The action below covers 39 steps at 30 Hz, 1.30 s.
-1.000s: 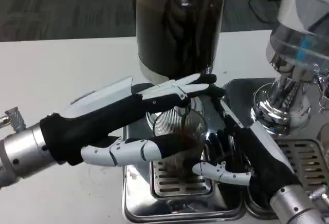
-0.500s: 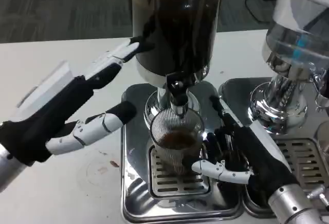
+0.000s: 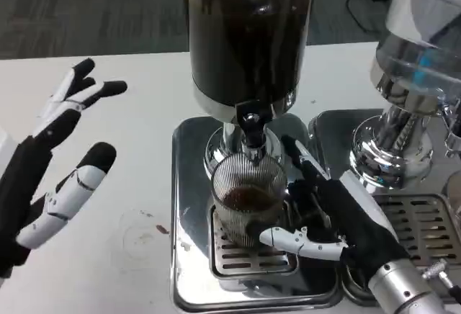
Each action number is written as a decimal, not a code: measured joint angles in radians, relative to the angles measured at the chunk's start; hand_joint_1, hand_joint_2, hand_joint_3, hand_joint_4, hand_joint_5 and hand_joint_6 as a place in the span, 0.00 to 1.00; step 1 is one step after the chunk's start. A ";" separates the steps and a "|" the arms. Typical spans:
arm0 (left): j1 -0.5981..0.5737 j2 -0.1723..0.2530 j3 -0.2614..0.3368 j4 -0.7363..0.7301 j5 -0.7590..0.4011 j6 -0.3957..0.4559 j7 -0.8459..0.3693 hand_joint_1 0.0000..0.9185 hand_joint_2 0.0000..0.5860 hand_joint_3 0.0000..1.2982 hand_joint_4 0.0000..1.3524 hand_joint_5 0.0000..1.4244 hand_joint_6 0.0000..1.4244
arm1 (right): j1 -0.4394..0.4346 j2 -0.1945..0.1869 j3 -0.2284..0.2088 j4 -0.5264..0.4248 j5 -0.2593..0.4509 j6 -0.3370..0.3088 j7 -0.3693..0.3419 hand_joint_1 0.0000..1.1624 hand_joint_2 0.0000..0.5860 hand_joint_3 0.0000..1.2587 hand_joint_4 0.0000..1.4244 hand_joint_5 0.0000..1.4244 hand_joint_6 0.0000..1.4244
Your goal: Grasp the cup under the faucet to collect the drink, then remove the cup.
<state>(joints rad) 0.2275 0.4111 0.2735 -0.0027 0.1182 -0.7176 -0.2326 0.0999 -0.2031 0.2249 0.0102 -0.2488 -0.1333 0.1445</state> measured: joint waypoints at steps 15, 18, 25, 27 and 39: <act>0.076 0.005 0.025 0.135 0.053 -0.009 0.091 0.00 0.51 0.27 0.03 0.12 0.00 | -0.005 0.041 0.033 0.054 -0.002 -0.060 -0.023 0.66 0.19 0.00 0.00 0.00 0.10; 0.078 0.015 0.025 0.153 0.053 -0.009 0.095 0.00 0.51 0.27 0.03 0.12 0.00 | -0.008 0.050 0.033 0.073 -0.003 -0.081 -0.044 0.68 0.20 0.00 0.00 0.00 0.13; 0.081 0.044 0.019 0.230 0.069 -0.008 0.096 0.00 0.50 0.30 0.03 0.13 0.00 | -0.044 0.081 0.036 0.146 -0.004 -0.119 -0.082 0.69 0.20 0.00 0.00 0.04 0.17; 0.082 0.048 0.018 0.243 0.069 -0.008 0.096 0.00 0.49 0.30 0.04 0.13 0.00 | -0.051 0.087 0.036 0.160 -0.002 -0.127 -0.084 0.69 0.20 0.00 0.02 0.07 0.20; 0.086 0.056 0.010 0.249 0.069 -0.008 0.096 0.00 0.49 0.31 0.04 0.13 0.00 | -0.058 0.096 0.040 0.180 0.000 -0.144 -0.110 0.73 0.19 0.01 0.13 0.22 0.35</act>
<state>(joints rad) 0.3134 0.4669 0.2831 0.2467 0.1873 -0.7257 -0.1366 0.0421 -0.1070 0.2647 0.1906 -0.2491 -0.2772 0.0350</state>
